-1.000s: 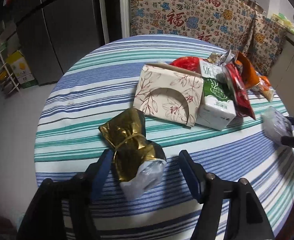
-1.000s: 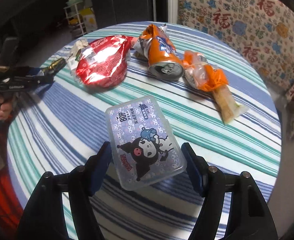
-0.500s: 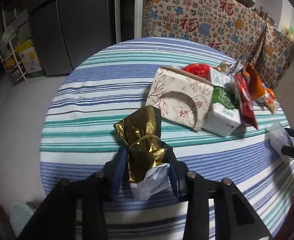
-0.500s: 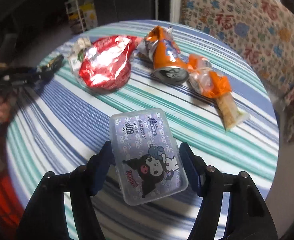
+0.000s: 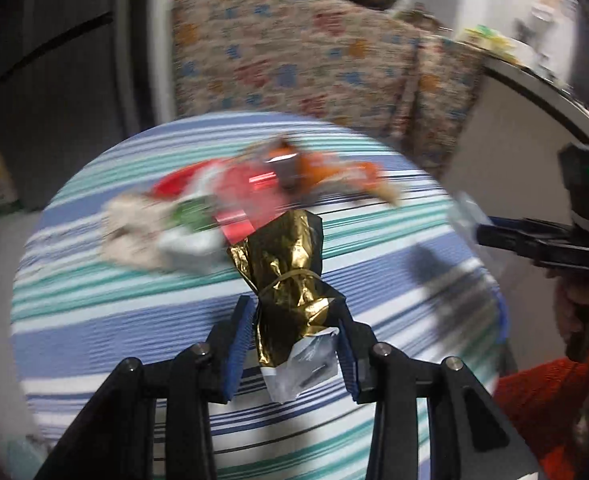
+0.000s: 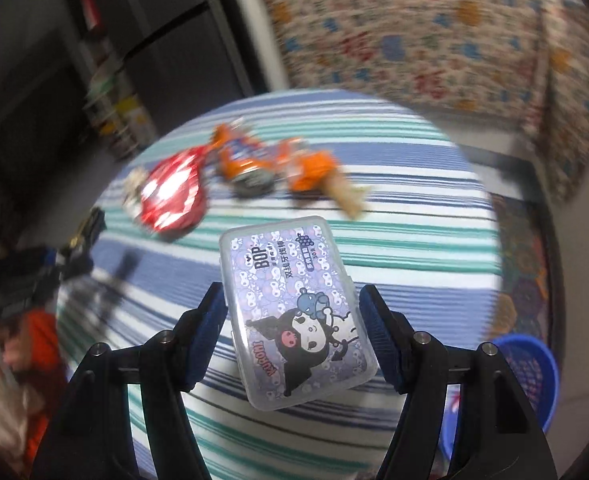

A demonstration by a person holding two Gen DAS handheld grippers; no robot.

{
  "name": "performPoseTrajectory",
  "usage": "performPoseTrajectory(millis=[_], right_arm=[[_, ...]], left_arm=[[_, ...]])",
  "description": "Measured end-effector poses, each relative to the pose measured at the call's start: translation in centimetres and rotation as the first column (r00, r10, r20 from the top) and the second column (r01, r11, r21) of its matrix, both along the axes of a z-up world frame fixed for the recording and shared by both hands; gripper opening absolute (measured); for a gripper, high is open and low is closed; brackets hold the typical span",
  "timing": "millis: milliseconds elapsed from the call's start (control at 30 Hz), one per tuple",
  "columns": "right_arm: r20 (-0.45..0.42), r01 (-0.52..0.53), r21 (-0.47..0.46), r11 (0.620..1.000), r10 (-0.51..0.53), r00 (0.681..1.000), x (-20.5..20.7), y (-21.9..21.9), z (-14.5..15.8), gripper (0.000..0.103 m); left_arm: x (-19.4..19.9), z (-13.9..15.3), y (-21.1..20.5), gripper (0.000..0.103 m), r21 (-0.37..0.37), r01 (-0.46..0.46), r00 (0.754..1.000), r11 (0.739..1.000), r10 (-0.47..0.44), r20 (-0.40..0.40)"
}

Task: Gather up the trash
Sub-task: 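Grasp the clear plastic box with the right tool while the left tool grasps the gold foil wrapper, then carry box and wrapper over the wastebasket and open both tools to drop them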

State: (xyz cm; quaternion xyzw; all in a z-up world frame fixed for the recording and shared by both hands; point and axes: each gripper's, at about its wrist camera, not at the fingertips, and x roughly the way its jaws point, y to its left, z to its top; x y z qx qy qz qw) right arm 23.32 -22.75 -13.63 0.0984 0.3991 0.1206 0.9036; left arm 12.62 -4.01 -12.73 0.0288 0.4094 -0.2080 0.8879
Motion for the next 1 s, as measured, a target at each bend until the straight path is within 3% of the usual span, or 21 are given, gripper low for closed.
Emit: performPoseTrajectory(millis=[233, 500, 667, 1000], right_arm=[[0.007, 0.243, -0.011, 0.97, -0.243, 0.97, -5.5, -10.1, 0.7, 0.069], [-0.026, 0.481, -0.039, 0.876, -0.482, 0.876, -9.7, -21.5, -1.0, 0.069], [-0.04, 0.576, -0.039, 0.816, -0.578, 0.815, -11.7, -26.0, -4.4, 0.069], [-0.13, 0.609, 0.015, 0.793, -0.602, 0.788, -12.3, -29.6, -7.5, 0.069]], left_arm=[[-1.4, 1.1, -14.3, 0.039, -0.047, 0.228, 0.974, 0.973, -0.228, 0.013], [-1.9, -1.1, -29.9, 0.039, -0.035, 0.399, 0.917, 0.916, -0.4, -0.007], [-1.1, -4.5, -35.8, 0.039, -0.056, 0.432, 0.898, 0.9, -0.435, -0.064], [-0.3, -10.0, -40.8, 0.04, -0.041, 0.468, 0.876, 0.883, -0.469, -0.115]])
